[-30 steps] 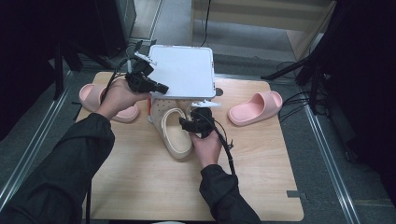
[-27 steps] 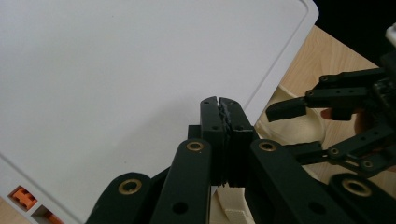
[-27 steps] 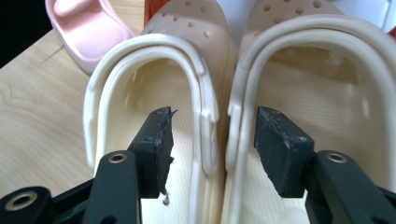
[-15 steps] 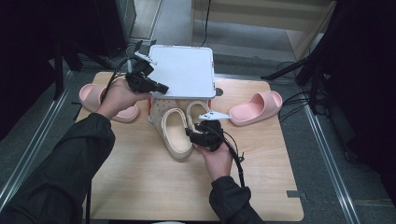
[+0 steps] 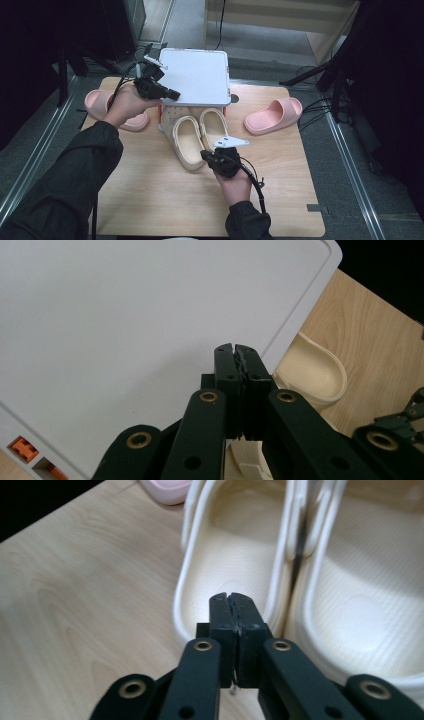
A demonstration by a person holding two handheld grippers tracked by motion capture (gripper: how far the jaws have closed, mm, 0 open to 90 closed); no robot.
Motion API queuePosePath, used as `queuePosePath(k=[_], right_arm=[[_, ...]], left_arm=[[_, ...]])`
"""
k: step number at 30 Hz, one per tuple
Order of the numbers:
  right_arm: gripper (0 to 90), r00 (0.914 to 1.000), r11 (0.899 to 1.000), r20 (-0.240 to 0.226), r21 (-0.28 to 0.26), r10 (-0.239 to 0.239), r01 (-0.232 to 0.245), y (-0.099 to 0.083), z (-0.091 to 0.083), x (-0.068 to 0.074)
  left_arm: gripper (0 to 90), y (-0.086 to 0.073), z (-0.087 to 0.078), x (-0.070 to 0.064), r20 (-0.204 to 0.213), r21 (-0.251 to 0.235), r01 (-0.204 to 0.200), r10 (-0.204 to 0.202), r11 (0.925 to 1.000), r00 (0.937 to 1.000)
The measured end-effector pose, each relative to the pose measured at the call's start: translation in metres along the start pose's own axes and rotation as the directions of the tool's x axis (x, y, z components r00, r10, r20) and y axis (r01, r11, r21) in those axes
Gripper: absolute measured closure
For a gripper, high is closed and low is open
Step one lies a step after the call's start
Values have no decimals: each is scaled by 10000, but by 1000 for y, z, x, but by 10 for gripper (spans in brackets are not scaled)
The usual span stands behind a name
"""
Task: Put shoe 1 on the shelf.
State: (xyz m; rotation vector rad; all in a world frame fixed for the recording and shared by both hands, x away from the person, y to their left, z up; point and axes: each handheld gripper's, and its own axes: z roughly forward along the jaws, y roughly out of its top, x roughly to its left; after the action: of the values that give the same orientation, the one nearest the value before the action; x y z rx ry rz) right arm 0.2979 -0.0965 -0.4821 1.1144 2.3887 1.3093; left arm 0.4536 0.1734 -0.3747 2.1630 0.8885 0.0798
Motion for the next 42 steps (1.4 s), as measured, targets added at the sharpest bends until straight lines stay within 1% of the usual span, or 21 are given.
queuePosePath(k=[3, 5, 6, 7, 8, 10, 11, 14, 17, 20, 21, 24, 25, 31, 33, 34, 35, 36, 40, 41, 42], right_arm=[[900, 9998, 10000, -179, 40, 55, -54, -5, 0, 0], [900, 9997, 10000, -223, 40, -66, 67, -14, -2, 3], [900, 9997, 10000, -223, 40, -66, 67, -14, -2, 3], [900, 9996, 9998, -217, 70, -191, 192, -22, -3, 5], [900, 9996, 9998, -217, 70, -191, 192, -22, -3, 5], [900, 9992, 9993, -178, 98, -351, 353, -29, -4, 7], [900, 9987, 9987, -240, 224, -447, 453, -36, -2, 7], [900, 9983, 9979, -353, 429, -461, 476, -41, 2, 7], [900, 9980, 9970, -314, 530, -555, 571, -44, 7, 7], [900, 9974, 9960, -246, 565, -679, 692, -42, 14, 8], [900, 9966, 9951, -170, 562, -806, 815, -40, 19, 9], [900, 9962, 9946, -234, 590, -838, 851, -38, 23, 11], [900, 9963, 9945, -148, 604, -851, 859, -36, 26, 13], [900, 9951, 9942, -190, 450, -967, 975, -28, 34, 22], [900, 9954, 9947, -149, 377, -949, 954, -22, 41, 27], [900, 9954, 9947, -149, 377, -949, 954, -22, 41, 27], [900, 9955, 9951, -49, 279, -945, 946, -18, 46, 31], [900, 9955, 9951, -49, 279, -945, 946, -18, 46, 31], [900, 9949, 9953, 260, 71, -972, 971, -7, 57, 34], [900, 9952, 9955, 251, 34, -944, 944, -4, 59, 34], [900, 9952, 9959, 395, 126, -896, 891, 2, 64, 33]], left_arm=[[893, 0, 0, 0, -17, 36, -66, 66, 10000, 10000], [894, 0, 0, 0, -31, 8, -56, 56, 10000, 10000], [894, 0, 0, 0, -31, 8, -56, 56, 10000, 10000], [894, 0, 0, 0, -45, 6, -66, 66, 10000, 10000], [894, 0, 0, 0, -45, 6, -66, 66, 10000, 10000], [894, 0, 0, -1, -48, 7, -65, 65, 10000, 10000], [894, 0, 0, -1, -51, 9, -65, 65, 10000, 10000], [894, 0, 0, -1, -62, 7, -43, 43, 10000, 10000], [894, 0, 0, -1, -45, 14, -42, 42, 10000, 10000], [894, 0, 0, -1, -23, 18, -24, 24, 10000, 10000], [894, 0, 0, 0, -19, 18, -6, 6, 10000, 10000], [894, 0, 0, 0, -25, 16, -15, 15, 10000, 10000], [894, 0, 1, 0, 3, 21, 1, -1, 10000, 10000], [894, 0, 0, 0, -7, 40, 36, -36, 10000, 10000], [894, 1, 0, 0, 9, 65, 62, -62, 10000, 10000], [894, 1, 1, 0, 15, 36, 104, -104, 9999, 9999], [895, 1, 1, 0, 34, 33, 113, -113, 9999, 9999], [895, 1, 1, 0, 25, 35, 105, -105, 9999, 9999], [895, 1, 1, 0, 22, 38, 120, -120, 9999, 9999], [895, 1, 1, 0, 16, 40, 123, -123, 9999, 9999], [895, 1, 1, 0, 12, 38, 120, -120, 9999, 9999]])
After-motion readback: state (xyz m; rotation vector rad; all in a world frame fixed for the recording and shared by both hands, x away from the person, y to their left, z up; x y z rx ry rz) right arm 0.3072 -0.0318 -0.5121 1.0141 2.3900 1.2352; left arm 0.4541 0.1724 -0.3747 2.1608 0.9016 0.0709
